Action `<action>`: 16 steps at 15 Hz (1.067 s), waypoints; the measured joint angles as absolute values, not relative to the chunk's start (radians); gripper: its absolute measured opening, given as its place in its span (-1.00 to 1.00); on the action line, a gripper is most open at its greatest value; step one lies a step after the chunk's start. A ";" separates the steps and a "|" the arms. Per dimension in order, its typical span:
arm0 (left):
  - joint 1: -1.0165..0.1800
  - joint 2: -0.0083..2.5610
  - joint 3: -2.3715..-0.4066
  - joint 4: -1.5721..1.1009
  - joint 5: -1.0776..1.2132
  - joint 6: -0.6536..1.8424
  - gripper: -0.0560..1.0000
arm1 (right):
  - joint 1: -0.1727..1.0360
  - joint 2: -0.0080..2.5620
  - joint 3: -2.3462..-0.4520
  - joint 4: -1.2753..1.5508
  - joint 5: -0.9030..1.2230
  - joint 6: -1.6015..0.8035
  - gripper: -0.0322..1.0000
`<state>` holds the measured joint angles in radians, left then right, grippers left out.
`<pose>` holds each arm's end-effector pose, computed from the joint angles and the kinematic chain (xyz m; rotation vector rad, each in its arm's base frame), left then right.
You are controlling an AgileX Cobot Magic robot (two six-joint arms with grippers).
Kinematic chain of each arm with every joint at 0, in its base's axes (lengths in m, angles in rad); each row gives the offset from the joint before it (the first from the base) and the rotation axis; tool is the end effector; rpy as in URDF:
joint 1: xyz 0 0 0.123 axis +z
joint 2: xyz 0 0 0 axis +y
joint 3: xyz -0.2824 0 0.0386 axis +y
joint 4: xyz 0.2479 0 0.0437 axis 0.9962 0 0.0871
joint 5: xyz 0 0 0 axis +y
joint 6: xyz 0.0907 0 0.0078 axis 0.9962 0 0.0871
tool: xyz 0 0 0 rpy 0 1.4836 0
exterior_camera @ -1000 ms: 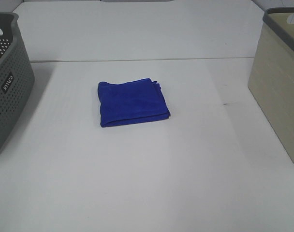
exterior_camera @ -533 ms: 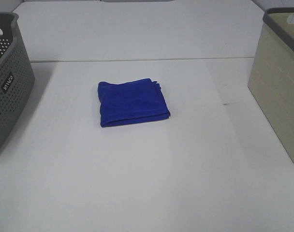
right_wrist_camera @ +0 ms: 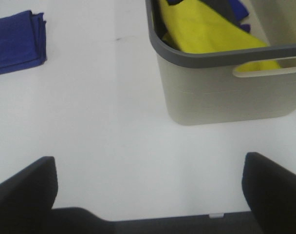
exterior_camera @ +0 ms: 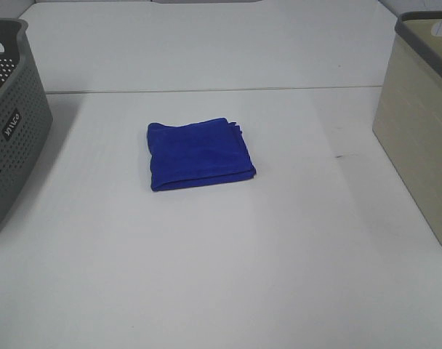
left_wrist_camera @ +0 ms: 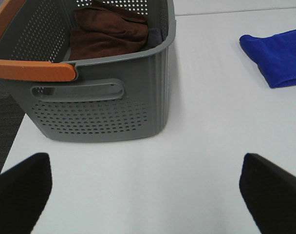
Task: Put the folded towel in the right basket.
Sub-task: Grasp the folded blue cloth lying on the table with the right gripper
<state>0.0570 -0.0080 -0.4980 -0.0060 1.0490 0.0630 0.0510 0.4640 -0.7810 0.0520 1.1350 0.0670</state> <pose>-0.0053 -0.0008 0.2775 0.0063 2.0273 0.0686 0.0540 0.0071 0.3419 0.0195 2.3033 0.1261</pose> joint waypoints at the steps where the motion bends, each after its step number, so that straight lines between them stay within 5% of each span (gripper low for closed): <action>1: 0.057 -0.008 -0.498 -0.005 1.049 0.063 0.95 | 0.051 0.529 -0.834 0.067 1.150 0.066 0.96; 9: 0.057 -0.008 -0.498 0.000 1.049 0.069 0.95 | 0.055 1.322 -1.336 0.423 1.112 -0.027 0.94; 16: 0.057 -0.008 -0.498 0.000 1.049 0.073 0.95 | 0.259 1.936 -1.660 0.582 1.012 -0.100 0.84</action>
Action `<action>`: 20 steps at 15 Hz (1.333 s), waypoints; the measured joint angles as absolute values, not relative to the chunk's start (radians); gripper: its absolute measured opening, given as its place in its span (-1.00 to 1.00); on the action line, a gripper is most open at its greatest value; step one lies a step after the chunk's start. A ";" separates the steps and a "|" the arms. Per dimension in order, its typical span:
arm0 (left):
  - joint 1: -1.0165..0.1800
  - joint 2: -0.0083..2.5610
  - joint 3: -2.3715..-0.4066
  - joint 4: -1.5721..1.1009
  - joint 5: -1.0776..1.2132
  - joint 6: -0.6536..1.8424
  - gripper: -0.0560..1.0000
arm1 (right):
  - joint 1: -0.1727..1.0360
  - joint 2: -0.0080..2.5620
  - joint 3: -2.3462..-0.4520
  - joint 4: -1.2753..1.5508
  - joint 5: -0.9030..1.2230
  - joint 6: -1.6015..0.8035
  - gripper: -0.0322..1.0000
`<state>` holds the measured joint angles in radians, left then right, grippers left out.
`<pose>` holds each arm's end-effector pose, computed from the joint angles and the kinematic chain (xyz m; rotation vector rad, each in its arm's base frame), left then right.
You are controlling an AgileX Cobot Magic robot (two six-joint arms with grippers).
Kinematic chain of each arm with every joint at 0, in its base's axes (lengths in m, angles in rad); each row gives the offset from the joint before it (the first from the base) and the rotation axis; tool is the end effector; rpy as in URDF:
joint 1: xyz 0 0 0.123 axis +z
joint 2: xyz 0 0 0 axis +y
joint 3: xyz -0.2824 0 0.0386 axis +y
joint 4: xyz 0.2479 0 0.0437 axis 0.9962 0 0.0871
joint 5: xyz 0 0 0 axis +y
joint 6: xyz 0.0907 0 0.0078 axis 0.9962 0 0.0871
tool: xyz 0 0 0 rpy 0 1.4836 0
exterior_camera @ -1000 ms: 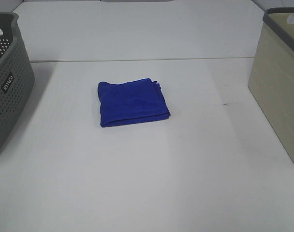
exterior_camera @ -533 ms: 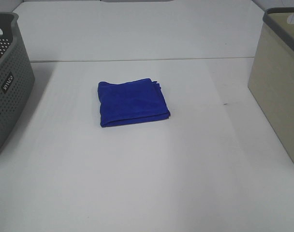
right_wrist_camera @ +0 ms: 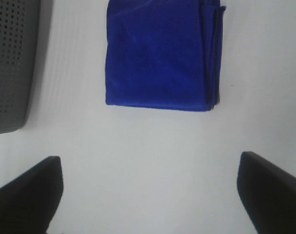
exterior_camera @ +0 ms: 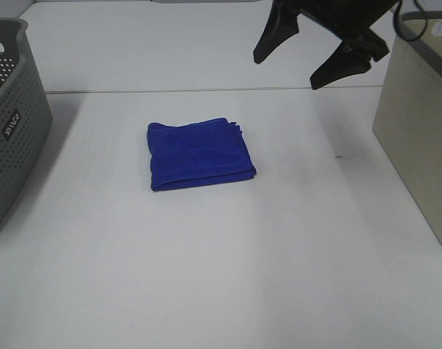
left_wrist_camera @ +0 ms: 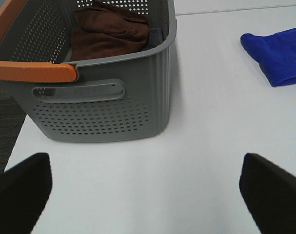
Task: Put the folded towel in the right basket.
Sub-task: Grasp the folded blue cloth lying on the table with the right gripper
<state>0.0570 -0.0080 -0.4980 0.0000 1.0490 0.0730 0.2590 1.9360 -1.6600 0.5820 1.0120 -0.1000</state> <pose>-0.0054 -0.0003 0.2775 0.0162 2.0275 0.0821 0.3976 0.1493 0.2751 -0.1864 2.7088 0.8032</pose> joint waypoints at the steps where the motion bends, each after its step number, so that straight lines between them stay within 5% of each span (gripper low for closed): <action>1: 0.057 -0.008 -0.498 0.000 1.049 0.073 0.95 | 0.259 2.011 -1.721 0.582 1.012 -0.102 0.84; 8: 0.057 -0.008 -0.498 0.000 1.049 0.073 0.95 | 0.259 2.416 -2.035 0.589 1.032 -0.104 0.83; 20: 0.057 -0.008 -0.498 0.000 1.049 0.073 0.95 | 0.259 2.531 -2.062 0.638 1.012 -0.128 0.83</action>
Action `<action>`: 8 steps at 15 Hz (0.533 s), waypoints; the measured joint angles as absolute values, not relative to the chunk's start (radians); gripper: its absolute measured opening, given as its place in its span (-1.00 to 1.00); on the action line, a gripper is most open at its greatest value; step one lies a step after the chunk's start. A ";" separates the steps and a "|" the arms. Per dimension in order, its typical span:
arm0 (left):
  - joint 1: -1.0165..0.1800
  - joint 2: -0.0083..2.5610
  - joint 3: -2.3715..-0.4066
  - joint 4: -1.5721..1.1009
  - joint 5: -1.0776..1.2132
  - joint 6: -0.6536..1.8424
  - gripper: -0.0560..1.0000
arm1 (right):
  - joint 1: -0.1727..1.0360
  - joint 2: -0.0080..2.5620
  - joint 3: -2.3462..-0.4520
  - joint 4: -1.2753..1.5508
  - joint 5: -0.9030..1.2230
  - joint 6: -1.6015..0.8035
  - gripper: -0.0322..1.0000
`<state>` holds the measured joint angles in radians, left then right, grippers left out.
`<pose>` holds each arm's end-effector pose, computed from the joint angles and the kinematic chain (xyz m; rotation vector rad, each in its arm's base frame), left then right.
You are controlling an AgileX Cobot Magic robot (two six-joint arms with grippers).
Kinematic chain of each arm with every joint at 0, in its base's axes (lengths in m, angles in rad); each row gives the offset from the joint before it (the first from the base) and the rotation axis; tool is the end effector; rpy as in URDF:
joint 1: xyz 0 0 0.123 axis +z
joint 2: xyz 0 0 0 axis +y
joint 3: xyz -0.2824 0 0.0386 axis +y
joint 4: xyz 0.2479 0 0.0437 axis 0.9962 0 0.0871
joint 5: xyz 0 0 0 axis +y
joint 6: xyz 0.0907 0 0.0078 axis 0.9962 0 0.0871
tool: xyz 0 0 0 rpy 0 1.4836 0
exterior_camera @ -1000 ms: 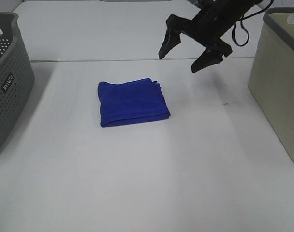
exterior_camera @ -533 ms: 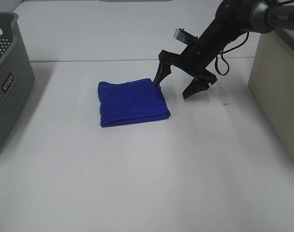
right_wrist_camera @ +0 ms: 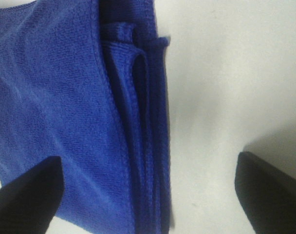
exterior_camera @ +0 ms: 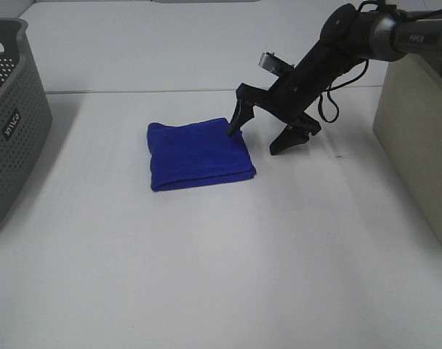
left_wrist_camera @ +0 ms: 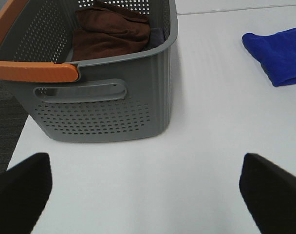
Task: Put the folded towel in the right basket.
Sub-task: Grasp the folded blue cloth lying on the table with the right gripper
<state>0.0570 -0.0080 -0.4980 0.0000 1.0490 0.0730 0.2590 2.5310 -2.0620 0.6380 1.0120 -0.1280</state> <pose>-0.0054 -0.0003 0.2775 0.0162 2.0275 0.0821 0.4870 0.1766 0.1047 -0.1280 2.8828 0.8582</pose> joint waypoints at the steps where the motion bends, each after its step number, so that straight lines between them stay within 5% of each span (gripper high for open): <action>1: 0.057 -0.008 -0.498 0.000 1.049 0.073 0.95 | 0.259 2.533 -2.062 0.642 1.011 -0.128 0.83; 8: 0.057 -0.008 -0.498 0.005 1.049 0.073 0.95 | 0.349 2.585 -2.082 0.798 0.965 -0.130 0.69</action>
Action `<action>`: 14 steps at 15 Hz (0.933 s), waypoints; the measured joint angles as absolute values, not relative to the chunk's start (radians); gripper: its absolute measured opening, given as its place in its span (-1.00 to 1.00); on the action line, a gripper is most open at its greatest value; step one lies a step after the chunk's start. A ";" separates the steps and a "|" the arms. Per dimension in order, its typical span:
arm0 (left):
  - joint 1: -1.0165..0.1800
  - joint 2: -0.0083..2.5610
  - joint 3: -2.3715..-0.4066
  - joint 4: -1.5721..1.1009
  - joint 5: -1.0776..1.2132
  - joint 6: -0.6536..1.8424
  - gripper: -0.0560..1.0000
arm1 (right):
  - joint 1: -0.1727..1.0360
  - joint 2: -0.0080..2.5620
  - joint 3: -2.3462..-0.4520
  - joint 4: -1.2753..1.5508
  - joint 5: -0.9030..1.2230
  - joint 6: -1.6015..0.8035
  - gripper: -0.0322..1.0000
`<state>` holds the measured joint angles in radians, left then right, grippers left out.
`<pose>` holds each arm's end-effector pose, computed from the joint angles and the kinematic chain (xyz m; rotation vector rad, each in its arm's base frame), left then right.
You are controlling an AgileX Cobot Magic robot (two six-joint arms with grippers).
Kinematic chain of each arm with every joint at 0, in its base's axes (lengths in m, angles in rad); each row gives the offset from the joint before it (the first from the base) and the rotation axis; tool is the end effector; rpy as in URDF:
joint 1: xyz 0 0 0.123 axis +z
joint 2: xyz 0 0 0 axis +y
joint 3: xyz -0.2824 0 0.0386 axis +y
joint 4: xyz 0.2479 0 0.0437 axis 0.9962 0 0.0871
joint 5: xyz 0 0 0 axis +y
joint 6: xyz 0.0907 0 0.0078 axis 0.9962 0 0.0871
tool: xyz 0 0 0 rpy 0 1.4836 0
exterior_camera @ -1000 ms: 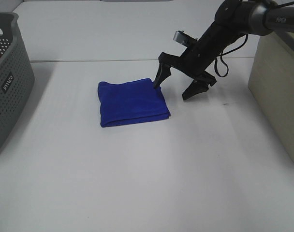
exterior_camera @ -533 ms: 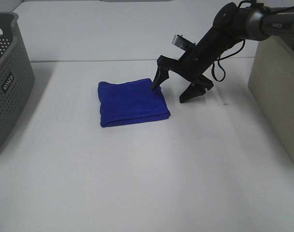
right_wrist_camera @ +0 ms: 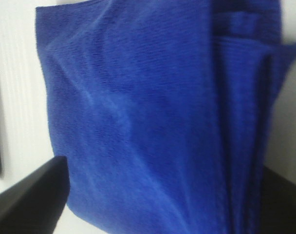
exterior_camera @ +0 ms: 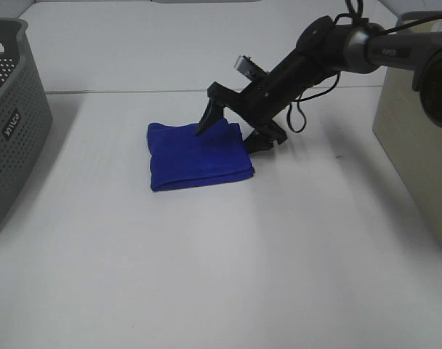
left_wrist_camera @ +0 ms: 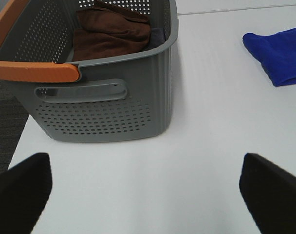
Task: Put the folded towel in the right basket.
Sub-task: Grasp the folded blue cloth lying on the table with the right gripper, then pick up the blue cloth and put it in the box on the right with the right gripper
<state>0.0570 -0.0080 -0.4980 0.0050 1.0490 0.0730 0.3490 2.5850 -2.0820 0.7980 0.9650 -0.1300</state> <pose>-0.0054 0.0001 0.2775 0.0160 2.0276 0.0881 0.4747 0.2298 0.0895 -0.1008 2.8512 1.0551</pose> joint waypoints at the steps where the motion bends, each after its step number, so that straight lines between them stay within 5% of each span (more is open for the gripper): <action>1: 0.057 -0.008 -0.498 0.005 1.049 0.073 0.95 | 0.378 2.590 -2.082 0.796 0.930 -0.132 0.54; 2: 0.057 -0.008 -0.498 0.005 1.049 0.073 0.95 | 0.412 2.599 -2.082 0.794 0.875 -0.137 0.21; 3: 0.057 -0.008 -0.498 0.005 1.049 0.073 0.95 | 0.451 2.612 -2.081 0.787 0.812 -0.138 -0.46; 4: 0.057 -0.008 -0.498 0.005 1.049 0.073 0.95 | 0.451 2.612 -2.081 0.787 0.812 -0.138 -0.46; 5: 0.057 -0.008 -0.498 0.005 1.049 0.073 0.95 | 0.477 2.618 -2.079 0.791 0.777 -0.138 -0.78; 10: 0.057 -0.008 -0.498 0.005 1.049 0.073 0.95 | 0.477 2.592 -2.074 0.780 0.817 -0.143 -0.78; 14: 0.057 -0.008 -0.498 0.010 1.049 0.073 0.95 | 0.409 2.433 -2.179 0.770 1.065 -0.199 -0.78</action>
